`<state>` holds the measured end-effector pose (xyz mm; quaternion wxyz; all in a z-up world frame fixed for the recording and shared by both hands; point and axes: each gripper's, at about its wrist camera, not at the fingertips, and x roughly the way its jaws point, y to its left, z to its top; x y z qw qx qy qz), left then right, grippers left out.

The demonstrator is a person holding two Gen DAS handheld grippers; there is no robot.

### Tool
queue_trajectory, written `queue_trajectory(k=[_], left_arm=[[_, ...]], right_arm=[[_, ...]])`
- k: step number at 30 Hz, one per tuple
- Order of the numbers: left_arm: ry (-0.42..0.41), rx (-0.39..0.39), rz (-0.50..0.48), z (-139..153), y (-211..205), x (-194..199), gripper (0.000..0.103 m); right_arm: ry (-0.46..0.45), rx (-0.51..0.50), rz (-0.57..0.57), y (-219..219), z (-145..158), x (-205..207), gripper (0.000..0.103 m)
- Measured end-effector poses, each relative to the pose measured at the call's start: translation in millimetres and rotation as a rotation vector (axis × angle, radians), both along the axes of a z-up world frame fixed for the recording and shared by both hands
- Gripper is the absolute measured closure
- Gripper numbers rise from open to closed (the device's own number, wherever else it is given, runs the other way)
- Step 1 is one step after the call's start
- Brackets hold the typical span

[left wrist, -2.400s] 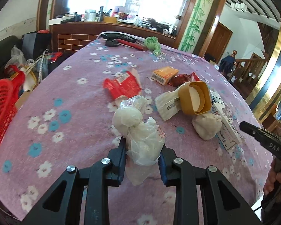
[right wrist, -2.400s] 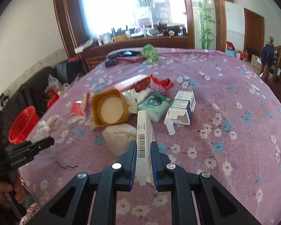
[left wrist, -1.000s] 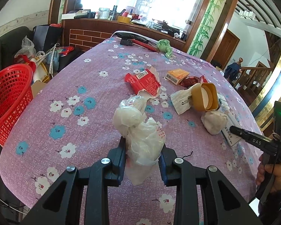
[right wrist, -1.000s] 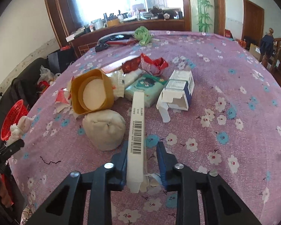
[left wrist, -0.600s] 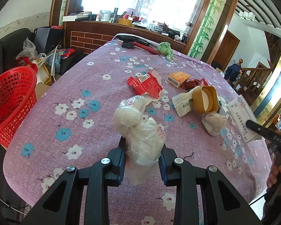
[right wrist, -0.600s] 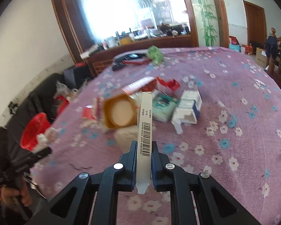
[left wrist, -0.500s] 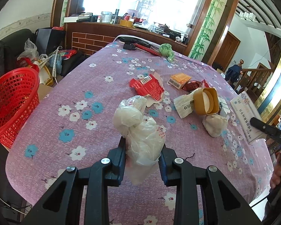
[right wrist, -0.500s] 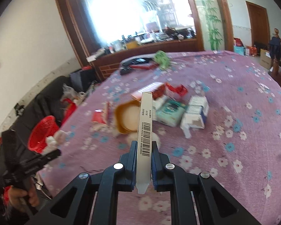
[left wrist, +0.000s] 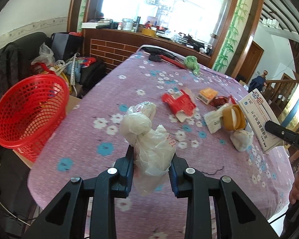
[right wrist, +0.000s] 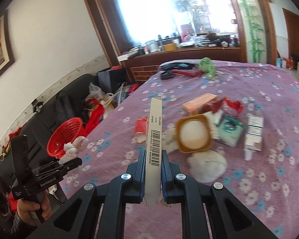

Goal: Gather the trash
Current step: 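Carry the bags and barcode strip over the red mesh wastebasket with both tools, then open both tools to drop the bags and strip into the wastebasket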

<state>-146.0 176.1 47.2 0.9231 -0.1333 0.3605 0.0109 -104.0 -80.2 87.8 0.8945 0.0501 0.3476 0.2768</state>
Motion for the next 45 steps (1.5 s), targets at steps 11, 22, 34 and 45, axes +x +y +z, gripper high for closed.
queue_trajectory(k=[11,22,34,45], left_arm=[[-0.01,0.034,0.099,6,54,-15,0.071],[0.008,0.09,0.179,6,104,-19,0.071],[0.033,0.148,0.233,2,152,-12,0.071],[0.063,0.16,0.331,-1,218,7,0.069]], right_arm=[[0.004,-0.004,0.15,79,1,1,0.089],[0.033,-0.005,0.288,160,-8,1,0.089],[0.045,-0.022,0.389,239,-7,5,0.089],[0.151,0.021,0.461,325,-31,35,0.089]])
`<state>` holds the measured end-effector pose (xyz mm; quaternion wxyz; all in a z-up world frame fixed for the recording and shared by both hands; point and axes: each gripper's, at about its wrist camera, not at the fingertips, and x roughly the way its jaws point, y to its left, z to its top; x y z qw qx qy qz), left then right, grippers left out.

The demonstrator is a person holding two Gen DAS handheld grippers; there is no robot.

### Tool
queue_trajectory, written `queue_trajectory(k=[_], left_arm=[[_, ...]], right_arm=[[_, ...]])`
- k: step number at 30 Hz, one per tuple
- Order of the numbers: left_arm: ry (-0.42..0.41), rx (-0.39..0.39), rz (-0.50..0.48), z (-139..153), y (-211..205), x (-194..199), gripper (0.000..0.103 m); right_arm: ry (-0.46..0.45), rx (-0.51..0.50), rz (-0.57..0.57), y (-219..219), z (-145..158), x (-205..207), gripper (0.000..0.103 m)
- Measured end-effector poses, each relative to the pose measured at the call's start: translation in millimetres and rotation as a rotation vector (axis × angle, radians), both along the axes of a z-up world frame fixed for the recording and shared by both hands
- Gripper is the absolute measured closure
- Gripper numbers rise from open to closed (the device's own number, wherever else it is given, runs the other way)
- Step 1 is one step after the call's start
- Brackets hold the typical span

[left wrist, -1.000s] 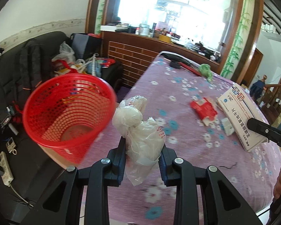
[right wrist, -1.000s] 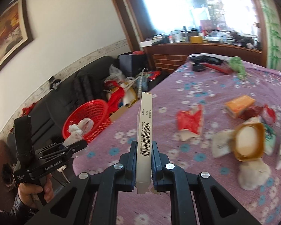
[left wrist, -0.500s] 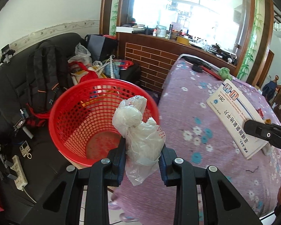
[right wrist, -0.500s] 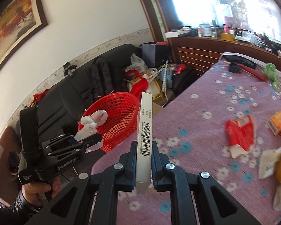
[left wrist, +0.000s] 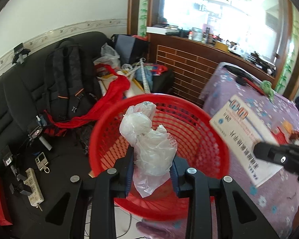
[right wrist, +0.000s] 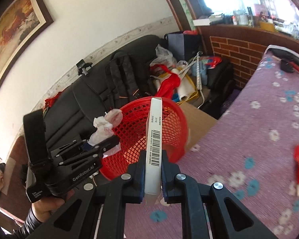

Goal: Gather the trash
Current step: 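Open both tools to drop the bags and strip into the wastebasket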

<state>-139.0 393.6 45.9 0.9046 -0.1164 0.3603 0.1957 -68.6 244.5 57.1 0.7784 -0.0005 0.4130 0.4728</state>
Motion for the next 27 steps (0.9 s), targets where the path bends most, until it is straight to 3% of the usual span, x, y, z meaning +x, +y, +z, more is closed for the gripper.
queue_trajectory(k=[10,14,16,17,19,20,21,27], left_arm=[[0.03,-0.043,0.006,-17,19,18,0.066],[0.014,-0.047,0.025,-16,18,15,0.03],[-0.009,-0.038,0.033,-12,17,10,0.029],[-0.013,-0.037,0.032,-11,16,9,0.029],[-0.021,-0.032,0.035,-7,15,5,0.029],[-0.025,-0.03,0.035,-6,14,3,0.029],[-0.028,-0.026,0.036,-5,12,1,0.029],[-0.048,-0.011,0.046,3,3,-22,0.028]], right_arm=[[0.025,-0.006,0.007,40,-19,14,0.085],[0.043,0.0,-0.002,41,-20,19,0.083],[0.049,0.002,-0.012,40,-20,20,0.082],[0.05,0.002,-0.019,39,-20,20,0.079],[0.055,0.002,-0.022,39,-20,21,0.059],[0.059,0.006,-0.028,38,-20,21,0.03],[0.056,0.018,-0.039,37,-19,21,0.023],[0.058,0.062,-0.081,24,-10,20,0.023]])
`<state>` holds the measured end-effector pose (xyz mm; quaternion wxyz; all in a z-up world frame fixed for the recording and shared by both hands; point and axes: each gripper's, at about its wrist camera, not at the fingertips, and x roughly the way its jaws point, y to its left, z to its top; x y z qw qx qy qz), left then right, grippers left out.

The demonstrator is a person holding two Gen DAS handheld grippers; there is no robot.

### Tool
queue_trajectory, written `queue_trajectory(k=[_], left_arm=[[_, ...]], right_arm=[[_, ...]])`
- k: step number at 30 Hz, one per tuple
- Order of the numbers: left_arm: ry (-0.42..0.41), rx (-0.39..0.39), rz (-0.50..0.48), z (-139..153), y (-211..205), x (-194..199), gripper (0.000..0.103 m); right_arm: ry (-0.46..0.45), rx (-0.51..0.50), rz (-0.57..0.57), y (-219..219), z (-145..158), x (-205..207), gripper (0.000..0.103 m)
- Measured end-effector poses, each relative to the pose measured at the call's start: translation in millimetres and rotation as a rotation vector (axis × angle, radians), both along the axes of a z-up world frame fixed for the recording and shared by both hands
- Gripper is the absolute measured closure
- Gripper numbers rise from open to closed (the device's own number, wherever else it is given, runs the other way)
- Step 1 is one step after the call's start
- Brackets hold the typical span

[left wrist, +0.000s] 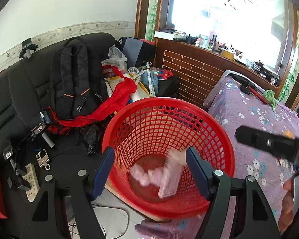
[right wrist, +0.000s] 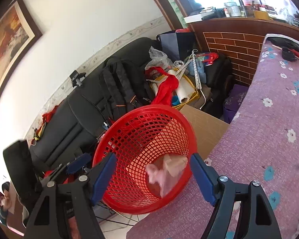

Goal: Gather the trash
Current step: 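Open both tools to drop the bags and strip into the wastebasket, then move both open tools back over the table toward the remaining trash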

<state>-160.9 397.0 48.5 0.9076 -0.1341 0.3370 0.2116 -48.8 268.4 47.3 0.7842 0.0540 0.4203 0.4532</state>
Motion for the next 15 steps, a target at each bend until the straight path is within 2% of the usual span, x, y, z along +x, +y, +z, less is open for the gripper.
queue_trajectory(k=[10,15], left_arm=[[-0.022,0.044,-0.001,11,-36,-23,0.027],[-0.021,0.063,-0.028,13,-65,-26,0.025]], right_arm=[[-0.053,0.073,-0.102,-68,30,-12,0.022],[-0.088,0.076,-0.165,-111,38,-21,0.015]])
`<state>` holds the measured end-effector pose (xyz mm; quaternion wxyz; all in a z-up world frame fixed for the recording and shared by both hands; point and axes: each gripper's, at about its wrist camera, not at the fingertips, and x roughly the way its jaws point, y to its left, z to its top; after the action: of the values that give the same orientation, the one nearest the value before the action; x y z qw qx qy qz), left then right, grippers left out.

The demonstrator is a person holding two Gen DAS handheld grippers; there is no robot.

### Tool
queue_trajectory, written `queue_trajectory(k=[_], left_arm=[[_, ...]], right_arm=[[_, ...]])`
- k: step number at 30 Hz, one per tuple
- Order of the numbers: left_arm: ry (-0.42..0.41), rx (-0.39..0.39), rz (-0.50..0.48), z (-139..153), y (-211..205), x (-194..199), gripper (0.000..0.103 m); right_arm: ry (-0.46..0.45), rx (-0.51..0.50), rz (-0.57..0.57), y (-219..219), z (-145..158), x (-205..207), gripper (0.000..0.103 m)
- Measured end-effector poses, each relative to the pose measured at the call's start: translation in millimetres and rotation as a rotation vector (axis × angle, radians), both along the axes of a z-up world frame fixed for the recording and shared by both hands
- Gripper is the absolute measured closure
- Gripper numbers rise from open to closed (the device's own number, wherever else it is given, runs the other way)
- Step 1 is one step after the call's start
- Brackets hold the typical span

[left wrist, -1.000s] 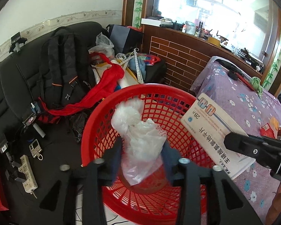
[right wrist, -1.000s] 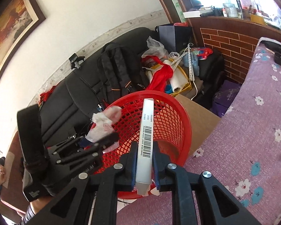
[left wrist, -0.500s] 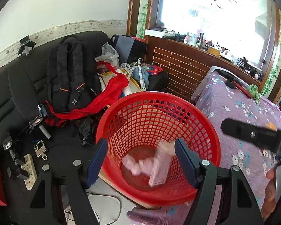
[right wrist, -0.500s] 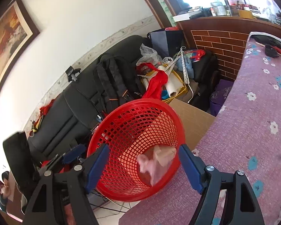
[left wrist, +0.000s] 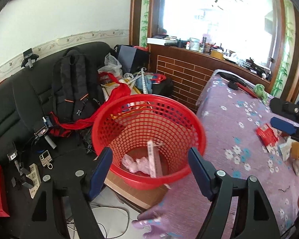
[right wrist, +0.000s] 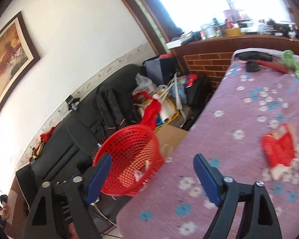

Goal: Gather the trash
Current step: 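Move both open tools back over the table toward the remaining trash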

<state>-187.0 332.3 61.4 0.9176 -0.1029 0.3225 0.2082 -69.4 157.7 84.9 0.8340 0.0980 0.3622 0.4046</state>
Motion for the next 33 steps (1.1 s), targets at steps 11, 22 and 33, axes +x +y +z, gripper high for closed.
queue_trajectory(k=[11,22,33], left_arm=[[-0.027,-0.015,-0.067,7,-61,3,0.015],[-0.041,-0.079,-0.277,0,-147,28,0.011],[-0.002,-0.076,-0.373,-1,-196,55,0.011]], right_arm=[[-0.083,-0.016,-0.128,-104,12,-21,0.002],[-0.084,-0.077,-0.343,-225,8,-33,0.002],[-0.035,-0.154,-0.552,-329,-13,-33,0.002]])
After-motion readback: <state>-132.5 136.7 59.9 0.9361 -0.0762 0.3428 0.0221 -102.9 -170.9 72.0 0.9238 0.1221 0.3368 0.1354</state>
